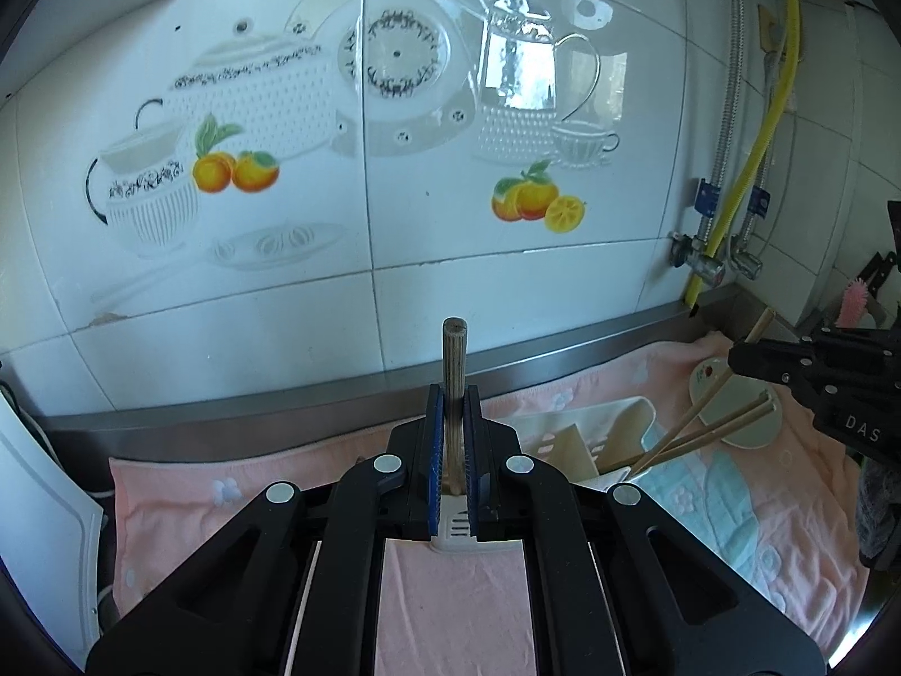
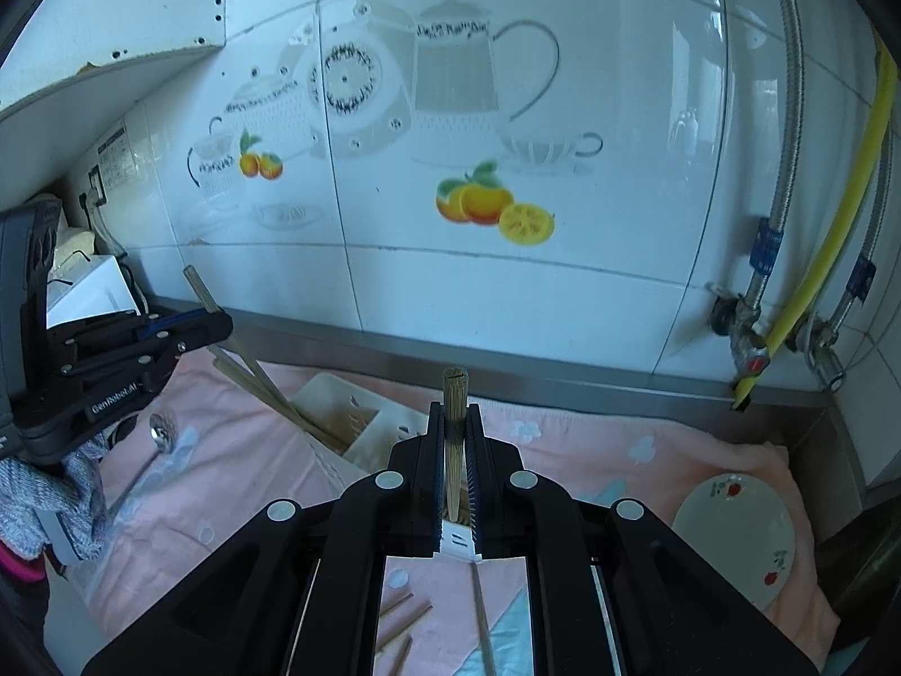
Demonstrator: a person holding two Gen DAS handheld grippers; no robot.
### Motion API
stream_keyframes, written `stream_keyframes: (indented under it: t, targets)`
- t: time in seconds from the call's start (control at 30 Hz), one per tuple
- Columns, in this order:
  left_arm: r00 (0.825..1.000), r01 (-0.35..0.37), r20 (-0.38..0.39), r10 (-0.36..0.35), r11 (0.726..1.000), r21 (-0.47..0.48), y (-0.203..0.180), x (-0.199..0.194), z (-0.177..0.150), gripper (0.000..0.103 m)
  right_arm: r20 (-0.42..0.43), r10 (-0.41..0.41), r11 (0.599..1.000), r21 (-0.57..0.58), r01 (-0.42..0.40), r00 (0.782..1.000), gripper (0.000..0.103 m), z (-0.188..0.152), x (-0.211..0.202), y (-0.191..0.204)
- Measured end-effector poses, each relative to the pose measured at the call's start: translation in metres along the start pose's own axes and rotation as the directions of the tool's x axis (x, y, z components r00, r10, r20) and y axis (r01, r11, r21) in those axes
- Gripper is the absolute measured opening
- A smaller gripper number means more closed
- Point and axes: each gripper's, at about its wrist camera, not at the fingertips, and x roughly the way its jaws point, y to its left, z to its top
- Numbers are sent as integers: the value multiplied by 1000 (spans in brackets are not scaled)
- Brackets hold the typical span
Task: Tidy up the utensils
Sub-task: 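Insert both chopsticks upright into the caddy and open both tools, then withdraw both tools from the caddy and move them over the loose chopsticks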
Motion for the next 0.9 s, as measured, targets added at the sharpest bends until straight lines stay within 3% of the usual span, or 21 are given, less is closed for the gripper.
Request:
stream_keyframes:
  t: [0.23, 0.3, 0.43, 0.6, 0.9]
  targets:
    - [1000, -5, -2, 5, 1000, -13, 4, 0, -3, 7, -5, 1, 1000, 22, -1, 1000, 9, -4, 4, -6]
    - [1000, -4, 2, 4, 1000, -14, 5, -3, -4, 9, 3, -1, 1000, 23, 1, 1000, 20, -4, 0, -7]
    - [1000, -11, 23, 11, 1000, -15, 5, -13, -5, 27, 29, -9, 1000, 23, 8, 1000, 30, -4, -11, -8]
    - [998, -4, 56, 6, 1000, -26, 5, -36, -11, 35, 68, -23, 1000, 8, 23, 997, 42, -11, -35, -5]
    - [995, 8, 97, -5, 1000, -26, -1, -81, -43, 60, 142, -25, 999, -21, 28, 989, 68, -40, -88, 4]
